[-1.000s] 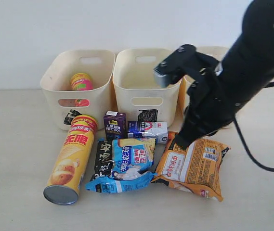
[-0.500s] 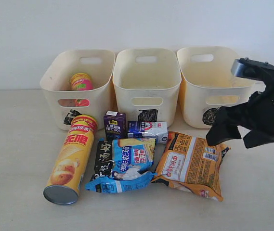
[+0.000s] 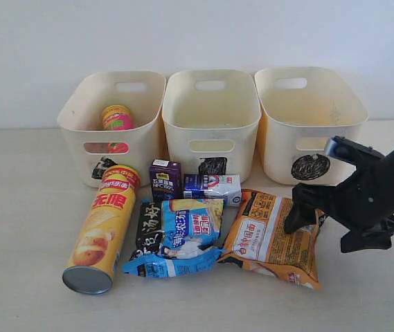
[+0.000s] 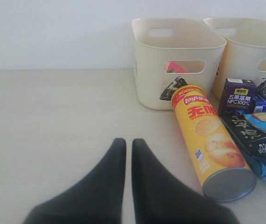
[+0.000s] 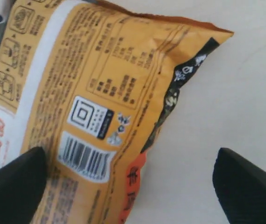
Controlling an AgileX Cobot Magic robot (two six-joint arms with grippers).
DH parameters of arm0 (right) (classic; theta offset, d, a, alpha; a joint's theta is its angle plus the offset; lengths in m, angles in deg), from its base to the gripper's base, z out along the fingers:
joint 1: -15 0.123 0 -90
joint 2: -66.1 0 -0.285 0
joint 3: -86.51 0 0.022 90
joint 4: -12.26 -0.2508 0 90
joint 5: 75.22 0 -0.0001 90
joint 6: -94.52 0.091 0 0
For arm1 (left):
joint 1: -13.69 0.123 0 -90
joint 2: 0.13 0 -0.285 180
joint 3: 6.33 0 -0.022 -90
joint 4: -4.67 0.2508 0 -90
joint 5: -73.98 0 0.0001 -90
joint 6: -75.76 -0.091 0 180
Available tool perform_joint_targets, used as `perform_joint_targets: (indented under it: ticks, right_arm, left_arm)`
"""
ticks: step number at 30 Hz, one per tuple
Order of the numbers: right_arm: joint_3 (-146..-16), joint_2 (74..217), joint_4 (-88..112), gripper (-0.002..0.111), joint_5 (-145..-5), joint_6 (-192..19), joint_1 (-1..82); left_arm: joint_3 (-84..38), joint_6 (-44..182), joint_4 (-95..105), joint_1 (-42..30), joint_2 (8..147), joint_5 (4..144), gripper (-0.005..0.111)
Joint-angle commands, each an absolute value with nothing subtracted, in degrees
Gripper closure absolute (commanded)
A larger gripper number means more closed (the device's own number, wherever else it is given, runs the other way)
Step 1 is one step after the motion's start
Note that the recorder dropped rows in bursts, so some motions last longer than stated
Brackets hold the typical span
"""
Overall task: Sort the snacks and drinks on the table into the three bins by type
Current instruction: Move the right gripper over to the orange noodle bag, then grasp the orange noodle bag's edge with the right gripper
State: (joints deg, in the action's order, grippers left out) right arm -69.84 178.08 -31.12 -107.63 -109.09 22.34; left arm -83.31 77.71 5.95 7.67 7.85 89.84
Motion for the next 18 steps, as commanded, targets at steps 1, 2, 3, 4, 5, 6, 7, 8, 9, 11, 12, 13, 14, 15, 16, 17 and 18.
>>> perform_joint_targets:
  ticks: [1, 2, 3, 4, 5, 6, 7, 8, 9, 11, 12, 13, 14, 15, 16, 17, 18]
  right_arm:
    - [-70.3, 180.9, -37.5, 0.022, -107.6, -115.1, 21.8]
    - [-70.7, 181.7, -39.5, 0.022, -108.3, -117.0, 21.8]
    - [-71.1, 182.4, -41.9, 0.022, -109.2, -119.2, 21.8]
    - [-71.3, 183.1, -44.0, 0.022, -109.4, -121.1, 21.8]
    - [-71.3, 183.6, -46.2, 0.022, -109.3, -122.6, 21.8]
    - [-71.3, 184.2, -47.6, 0.022, -109.1, -123.7, 21.8]
    - [-71.3, 184.8, -49.0, 0.022, -109.1, -125.0, 21.8]
    - [-71.3, 185.6, -50.5, 0.022, -109.1, -126.3, 21.8]
    - [-71.3, 186.1, -52.0, 0.022, -109.3, -127.5, 21.8]
    - [-71.3, 187.5, -54.4, 0.022, -110.3, -130.7, 21.8]
    - [-71.3, 188.0, -55.1, 0.023, -110.6, -131.6, 21.8]
    - [-71.3, 188.6, -55.2, 0.026, -110.6, -132.4, 21.8]
    - [-71.3, 189.1, -55.2, 0.030, -110.5, -132.8, 21.8]
    - [-71.3, 189.4, -55.2, 0.036, -110.5, -133.1, 21.8]
    - [-71.3, 189.9, -55.0, 0.044, -110.5, -133.1, 21.8]
    - [-71.3, 190.3, -54.5, 0.054, -110.5, -133.5, 21.8]
    - [-71.3, 190.4, -54.2, 0.063, -110.7, -134.3, 21.8]
  left_arm:
    - [-83.5, 77.6, 5.5, 7.9, 7.7, 89.5, 0.103]
    - [-83.5, 77.6, 5.5, 7.9, 7.7, 89.5, 0.103]
    - [-83.5, 77.6, 5.5, 7.9, 7.7, 89.5, 0.103]
    - [-83.5, 77.6, 5.5, 7.9, 7.7, 89.5, 0.103]
    - [-83.5, 77.6, 5.5, 7.9, 7.7, 89.5, 0.103]
    - [-83.5, 77.6, 5.5, 7.9, 7.7, 89.5, 0.103]
    - [-83.5, 77.6, 5.5, 7.9, 7.7, 89.5, 0.103]
    - [-83.5, 77.6, 5.5, 7.9, 7.7, 89.5, 0.103]
    - [-83.5, 77.6, 5.5, 7.9, 7.7, 89.5, 0.103]
    - [-83.5, 77.6, 5.5, 7.9, 7.7, 89.5, 0.103]
    - [-83.5, 77.6, 5.5, 7.9, 7.7, 89.5, 0.103]
    - [-83.5, 77.6, 5.5, 7.9, 7.7, 89.5, 0.103]
    - [-83.5, 77.6, 5.5, 7.9, 7.7, 89.5, 0.103]
    - [-83.5, 77.6, 5.5, 7.9, 7.7, 89.5, 0.103]
    - [-83.5, 77.6, 5.5, 7.9, 7.7, 89.5, 0.103]
    - [-83.5, 77.6, 5.5, 7.9, 7.7, 89.5, 0.103]
    - [-83.5, 77.6, 5.5, 7.9, 7.7, 89.5, 0.103]
